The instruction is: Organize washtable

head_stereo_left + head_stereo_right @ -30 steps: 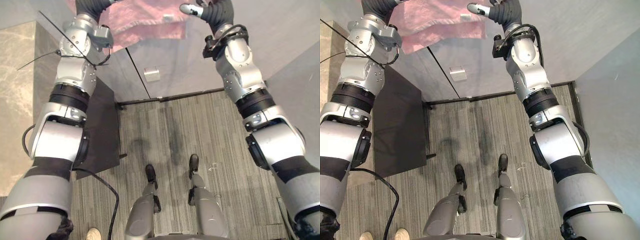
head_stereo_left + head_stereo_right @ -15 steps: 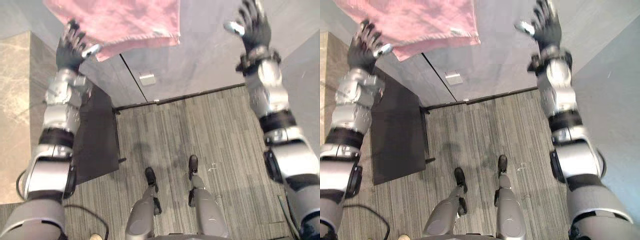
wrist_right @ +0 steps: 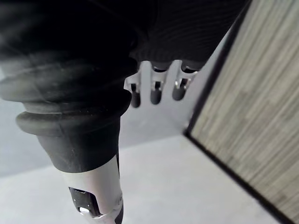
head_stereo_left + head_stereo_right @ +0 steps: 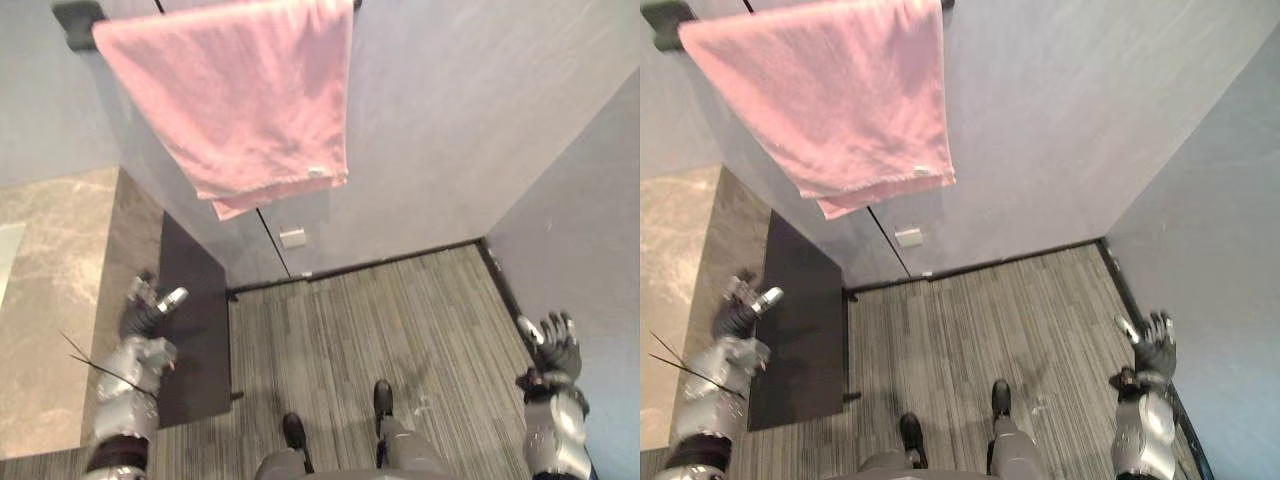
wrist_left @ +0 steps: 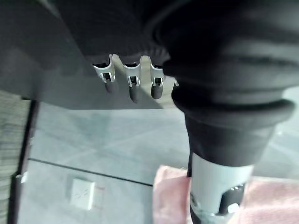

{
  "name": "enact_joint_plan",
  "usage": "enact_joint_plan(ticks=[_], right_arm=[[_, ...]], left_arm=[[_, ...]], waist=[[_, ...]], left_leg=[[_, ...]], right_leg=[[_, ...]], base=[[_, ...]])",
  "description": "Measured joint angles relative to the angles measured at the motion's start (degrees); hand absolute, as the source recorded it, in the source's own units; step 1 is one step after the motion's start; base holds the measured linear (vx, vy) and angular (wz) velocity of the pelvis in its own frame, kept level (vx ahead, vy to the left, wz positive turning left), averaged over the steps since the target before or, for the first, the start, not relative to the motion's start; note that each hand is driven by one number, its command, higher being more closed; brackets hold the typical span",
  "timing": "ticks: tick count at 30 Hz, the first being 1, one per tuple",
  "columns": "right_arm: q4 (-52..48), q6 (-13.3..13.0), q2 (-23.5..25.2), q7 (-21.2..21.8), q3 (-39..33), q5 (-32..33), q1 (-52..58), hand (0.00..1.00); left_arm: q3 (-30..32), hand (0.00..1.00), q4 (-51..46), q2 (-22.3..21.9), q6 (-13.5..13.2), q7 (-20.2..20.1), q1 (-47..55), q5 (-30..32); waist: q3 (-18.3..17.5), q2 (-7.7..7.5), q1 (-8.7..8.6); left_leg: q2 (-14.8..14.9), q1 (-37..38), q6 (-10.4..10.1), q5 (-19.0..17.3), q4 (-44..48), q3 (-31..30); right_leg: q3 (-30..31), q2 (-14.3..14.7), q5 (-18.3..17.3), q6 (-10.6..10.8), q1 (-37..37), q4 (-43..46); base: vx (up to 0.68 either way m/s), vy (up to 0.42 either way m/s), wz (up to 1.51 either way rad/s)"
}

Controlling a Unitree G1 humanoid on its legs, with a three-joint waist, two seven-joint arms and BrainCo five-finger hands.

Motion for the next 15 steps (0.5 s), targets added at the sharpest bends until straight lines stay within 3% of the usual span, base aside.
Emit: enact_joint_plan(ticks=[5, 9, 12, 15], right_arm=[[12.5, 0.1, 7.8, -1.0, -5.5, 0.9, 5.1, 0.0], [27.4, 0.3, 10.4, -1.4, -12.1, 9.0, 6.6, 0.0], [34.9, 1.2, 10.8, -0.7, -14.6, 17.3, 7.9, 0.0], [36.3, 1.6, 10.8, -0.5, -14.2, 19.0, 8.4, 0.0]], left_arm=[[-1.9, 0.0, 7.1, -10.3, 0.5, 0.1, 4.1, 1.0], [-1.4, 0.0, 19.0, -16.4, 1.3, 1.5, 6.1, 0.9], [4.2, 0.0, 28.8, -20.3, 1.4, 4.5, 7.8, -1.5], [8.5, 0.0, 32.1, -21.9, 1.9, 6.8, 10.8, -3.0]], waist=[[-1.3, 0.59, -0.09], [-2.4, 0.86, -0.03], [-5.1, 0.0, -0.08], [-6.0, -0.3, 0.08]], left_leg=[[0.0, 3.3, 0.3, -2.0, 2.0, 0.0], [0.0, 7.9, 0.3, -2.9, 1.9, -0.1], [-0.1, 9.0, 0.4, -4.1, 1.7, 0.1], [-0.2, 9.2, 0.4, -4.3, 0.9, 0.5]], right_leg=[[0.0, -0.2, -1.0, 0.4, 4.2, 0.0], [-0.3, -0.2, -2.2, 0.9, 9.3, 0.1], [-0.2, -0.3, -3.0, 0.8, 10.3, -0.1], [0.1, -0.7, -3.2, 1.0, 10.1, -0.2]], base=[[0.04, 0.021, -0.01], [0.02, 0.026, 0.03], [-0.01, 0.01, 0.01], [0.0, 0.003, -0.01]])
